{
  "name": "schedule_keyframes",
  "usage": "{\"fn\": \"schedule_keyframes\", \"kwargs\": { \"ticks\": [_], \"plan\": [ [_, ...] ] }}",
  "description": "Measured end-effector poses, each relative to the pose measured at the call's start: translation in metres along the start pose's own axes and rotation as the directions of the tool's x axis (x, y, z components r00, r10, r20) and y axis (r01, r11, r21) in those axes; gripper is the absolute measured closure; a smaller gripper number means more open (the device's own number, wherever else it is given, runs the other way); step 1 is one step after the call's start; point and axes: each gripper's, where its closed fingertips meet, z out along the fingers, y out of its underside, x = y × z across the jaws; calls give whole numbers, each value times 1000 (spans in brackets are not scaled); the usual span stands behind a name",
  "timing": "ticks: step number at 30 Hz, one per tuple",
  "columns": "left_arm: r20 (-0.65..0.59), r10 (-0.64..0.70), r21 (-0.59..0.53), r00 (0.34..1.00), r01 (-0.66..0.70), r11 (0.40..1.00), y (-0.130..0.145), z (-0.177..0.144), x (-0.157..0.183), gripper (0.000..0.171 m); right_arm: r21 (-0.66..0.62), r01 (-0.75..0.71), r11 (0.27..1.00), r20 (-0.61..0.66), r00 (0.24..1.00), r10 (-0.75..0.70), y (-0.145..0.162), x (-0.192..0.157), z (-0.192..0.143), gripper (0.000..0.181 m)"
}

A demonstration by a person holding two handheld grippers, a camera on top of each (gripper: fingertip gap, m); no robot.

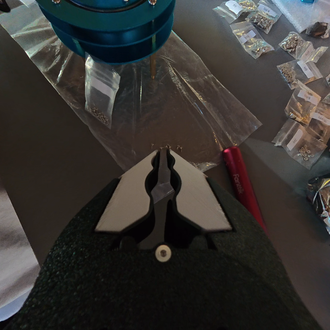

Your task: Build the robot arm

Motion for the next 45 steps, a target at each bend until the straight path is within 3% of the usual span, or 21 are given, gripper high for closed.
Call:
{"fn": "schedule_keyframes", "kwargs": {
  "ticks": [18, 31, 37, 41, 45],
  "plan": [
    [17, -8, 20, 1000, 8, 1000, 6, -11, -20, 155, -50, -26, 998, -52, 998, 24, 5, 21, 9, 176],
    [22, -18, 14, 1000, 17, 1000, 8, -8, -23, 155, -24, -63, 998, 95, 993, 65, 3, 20, 16, 181],
    [23, -20, 14, 1000, 19, 1000, 8, -6, -22, 155, -27, -47, 999, 91, 995, 49, 3, 20, 13, 181],
    [26, -20, 15, 999, 19, 1000, 8, -8, -22, 155, 30, -38, 999, 72, 997, 36, -11, 19, -1, 181],
    [31, -18, 15, 999, 18, 1000, 8, -10, -23, 155, 174, 7, 985, 148, 989, -33, -54, -10, -13, 181]
  ]
}}
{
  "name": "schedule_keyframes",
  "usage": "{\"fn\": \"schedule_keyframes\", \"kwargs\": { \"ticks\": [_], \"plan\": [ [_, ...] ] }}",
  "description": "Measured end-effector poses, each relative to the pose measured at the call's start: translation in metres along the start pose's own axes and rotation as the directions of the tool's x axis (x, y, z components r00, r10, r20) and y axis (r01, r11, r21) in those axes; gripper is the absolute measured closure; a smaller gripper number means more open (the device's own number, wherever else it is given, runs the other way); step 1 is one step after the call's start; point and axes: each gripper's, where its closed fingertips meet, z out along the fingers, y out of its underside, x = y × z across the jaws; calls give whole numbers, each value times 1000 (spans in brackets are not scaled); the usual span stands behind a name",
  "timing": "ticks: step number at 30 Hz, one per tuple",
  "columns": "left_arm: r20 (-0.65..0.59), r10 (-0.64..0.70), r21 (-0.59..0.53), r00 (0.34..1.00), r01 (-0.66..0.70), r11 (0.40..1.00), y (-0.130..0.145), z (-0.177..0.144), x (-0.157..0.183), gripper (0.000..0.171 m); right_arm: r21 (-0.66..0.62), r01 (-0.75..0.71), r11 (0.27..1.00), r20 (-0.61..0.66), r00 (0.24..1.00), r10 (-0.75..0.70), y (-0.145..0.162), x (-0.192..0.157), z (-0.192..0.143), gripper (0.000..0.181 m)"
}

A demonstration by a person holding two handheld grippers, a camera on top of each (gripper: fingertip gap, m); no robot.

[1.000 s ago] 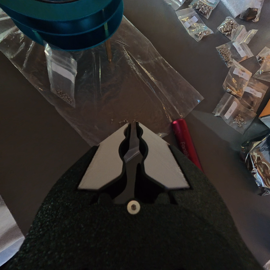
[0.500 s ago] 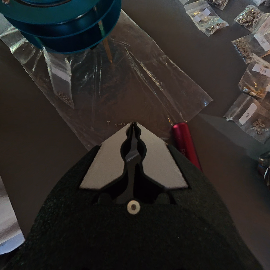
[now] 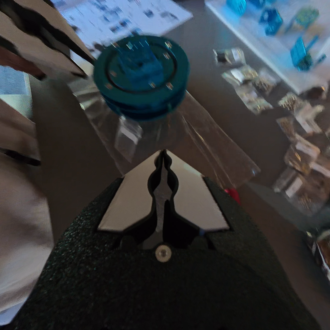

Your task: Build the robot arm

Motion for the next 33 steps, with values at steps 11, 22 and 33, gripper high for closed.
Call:
{"fn": "schedule_keyframes", "kwargs": {
  "ticks": [11, 22, 33],
  "plan": [
    [17, 8, -6, 1000, -8, 1000, 6, -6, 2, 155, -197, -56, 979, -76, 996, 42, 55, 32, -8, 171],
    [29, 15, -4, 999, -15, 1000, 4, -7, 3, 155, -235, 17, 972, -9, 1000, -20, 61, 41, 12, 174],
    [33, 4, -7, 999, -4, 1000, 5, -6, 3, 155, -203, -1, 979, 38, 999, 9, 61, 38, 15, 181]
  ]
}}
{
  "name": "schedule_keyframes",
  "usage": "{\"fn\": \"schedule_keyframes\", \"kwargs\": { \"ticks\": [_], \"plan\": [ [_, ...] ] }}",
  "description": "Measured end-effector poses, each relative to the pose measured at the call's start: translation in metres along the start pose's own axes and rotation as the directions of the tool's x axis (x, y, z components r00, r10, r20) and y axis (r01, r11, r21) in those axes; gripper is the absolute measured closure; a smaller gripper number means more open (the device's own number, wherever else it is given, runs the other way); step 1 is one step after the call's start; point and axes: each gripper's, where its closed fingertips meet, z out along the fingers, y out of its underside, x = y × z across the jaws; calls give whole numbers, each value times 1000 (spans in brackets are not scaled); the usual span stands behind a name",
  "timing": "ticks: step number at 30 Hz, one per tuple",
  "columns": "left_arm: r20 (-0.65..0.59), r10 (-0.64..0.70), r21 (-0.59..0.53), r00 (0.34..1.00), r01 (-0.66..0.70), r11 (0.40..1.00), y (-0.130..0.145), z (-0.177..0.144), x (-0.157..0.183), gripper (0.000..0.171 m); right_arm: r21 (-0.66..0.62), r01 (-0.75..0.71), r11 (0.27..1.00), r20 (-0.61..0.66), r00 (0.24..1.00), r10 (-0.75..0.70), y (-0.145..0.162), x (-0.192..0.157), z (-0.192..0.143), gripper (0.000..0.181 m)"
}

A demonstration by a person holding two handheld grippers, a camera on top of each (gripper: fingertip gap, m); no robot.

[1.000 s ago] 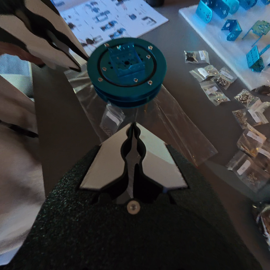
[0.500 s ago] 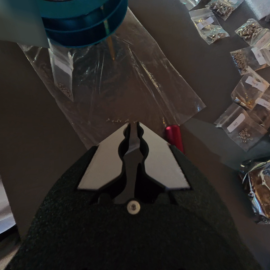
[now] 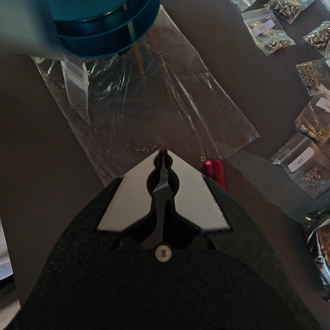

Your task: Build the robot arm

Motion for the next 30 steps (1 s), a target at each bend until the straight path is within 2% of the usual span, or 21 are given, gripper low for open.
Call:
{"fn": "schedule_keyframes", "kwargs": {
  "ticks": [3, 6, 11, 14, 18, 30],
  "plan": [
    [2, 6, -3, 1000, -6, 1000, 0, 0, -1, 155, 6, 1, 1000, -15, 1000, -1, 0, 1, -2, 181],
    [1, 5, 0, 1000, -5, 1000, -1, 0, 0, 155, 60, 13, 998, 8, 1000, -13, -15, -10, -8, 181],
    [6, 2, -4, 1000, -2, 1000, 0, -1, 0, 155, 242, 109, 964, 95, 986, -135, -74, -55, -21, 181],
    [4, 3, -1, 1000, -3, 1000, 0, -1, 2, 155, 281, 144, 949, 155, 969, -193, -97, -74, -20, 181],
    [10, 9, 2, 1000, -9, 1000, 0, -4, 4, 155, 188, 183, 965, 163, 963, -215, -91, -75, -1, 181],
    [25, 4, 6, 1000, -4, 1000, 2, -9, 0, 155, 141, 178, 974, 155, 968, -199, -85, -74, 8, 181]
  ]
}}
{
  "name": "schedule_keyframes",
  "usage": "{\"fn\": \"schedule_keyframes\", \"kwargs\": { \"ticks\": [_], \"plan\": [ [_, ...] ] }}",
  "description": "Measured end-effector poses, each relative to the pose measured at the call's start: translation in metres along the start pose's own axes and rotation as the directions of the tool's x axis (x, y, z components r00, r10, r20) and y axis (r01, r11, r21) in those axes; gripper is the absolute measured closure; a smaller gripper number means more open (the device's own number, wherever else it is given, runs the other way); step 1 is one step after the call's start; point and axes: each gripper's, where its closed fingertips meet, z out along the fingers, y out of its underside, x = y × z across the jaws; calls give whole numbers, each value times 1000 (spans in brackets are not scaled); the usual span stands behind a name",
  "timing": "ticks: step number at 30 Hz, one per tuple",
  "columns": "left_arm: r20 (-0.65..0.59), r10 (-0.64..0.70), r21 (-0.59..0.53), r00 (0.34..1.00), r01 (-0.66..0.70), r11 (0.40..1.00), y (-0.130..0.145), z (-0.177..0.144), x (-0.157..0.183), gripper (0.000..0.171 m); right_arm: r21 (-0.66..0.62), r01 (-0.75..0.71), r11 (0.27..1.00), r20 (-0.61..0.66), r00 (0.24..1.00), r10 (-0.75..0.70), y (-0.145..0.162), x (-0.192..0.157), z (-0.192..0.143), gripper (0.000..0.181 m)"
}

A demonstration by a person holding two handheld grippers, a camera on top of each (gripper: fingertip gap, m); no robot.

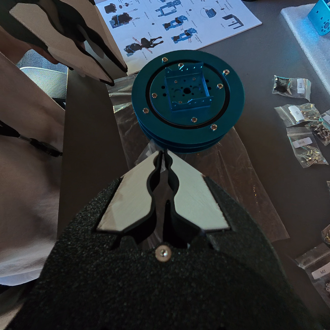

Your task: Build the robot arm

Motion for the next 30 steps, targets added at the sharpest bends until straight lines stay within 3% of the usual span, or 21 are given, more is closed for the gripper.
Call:
{"fn": "schedule_keyframes", "kwargs": {
  "ticks": [21, 25, 28, 30],
  "plan": [
    [10, 4, 2, 1000, -4, 1000, 0, -3, -2, 155, -9, 8, 1000, -7, 1000, -9, 0, -2, -5, 179],
    [11, 6, 1, 1000, -6, 1000, 0, -3, -1, 154, 42, -45, 998, -25, 999, 46, 3, 6, -18, 174],
    [6, 3, 2, 1000, -3, 1000, 0, -3, 0, 154, 28, -163, 986, 86, 983, 160, 15, 3, -15, 156],
    [-1, 7, 0, 1000, -7, 1000, -1, -2, 1, 154, 25, -171, 985, 129, 977, 167, 19, 2, -7, 157]
  ]
}}
